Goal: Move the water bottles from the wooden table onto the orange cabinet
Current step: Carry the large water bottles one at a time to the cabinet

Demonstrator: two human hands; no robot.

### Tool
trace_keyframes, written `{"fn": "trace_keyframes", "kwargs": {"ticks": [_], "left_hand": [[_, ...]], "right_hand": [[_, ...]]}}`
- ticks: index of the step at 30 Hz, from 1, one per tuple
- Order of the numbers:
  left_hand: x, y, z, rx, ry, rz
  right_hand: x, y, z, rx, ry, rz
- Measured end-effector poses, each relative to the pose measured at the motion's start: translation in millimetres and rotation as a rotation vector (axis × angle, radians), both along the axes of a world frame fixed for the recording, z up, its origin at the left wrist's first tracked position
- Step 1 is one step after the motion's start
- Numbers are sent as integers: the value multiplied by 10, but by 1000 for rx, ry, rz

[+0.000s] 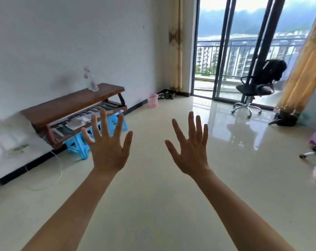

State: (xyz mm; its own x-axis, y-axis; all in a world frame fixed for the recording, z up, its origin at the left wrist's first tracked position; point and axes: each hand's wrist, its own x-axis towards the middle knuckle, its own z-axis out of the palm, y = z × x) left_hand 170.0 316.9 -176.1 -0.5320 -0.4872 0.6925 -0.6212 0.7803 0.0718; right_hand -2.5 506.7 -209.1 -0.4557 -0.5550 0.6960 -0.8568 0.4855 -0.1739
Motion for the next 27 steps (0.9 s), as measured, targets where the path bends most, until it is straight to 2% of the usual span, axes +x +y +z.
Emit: {"fn": "trace_keyframes", "kwargs": {"ticks": [5,13,17,23,27], "left_hand": [[-366,-752,157,1,-18,152],[-514,-2221,-152,90,-3,328],[-692,-3202,-333,114,-23,345],[-1274,-4837,52,131,-28,281],[-1763,-5620,104,137,15,262]], "right_hand": [[-668,-1070,185,34,-25,122],[-1103,-3060,-25,47,-66,371],[-1256,-4162,-112,73,-63,412],[-1723,-5675,185,94,-80,428],[-2209,-6315,228,30,-93,375]]}}
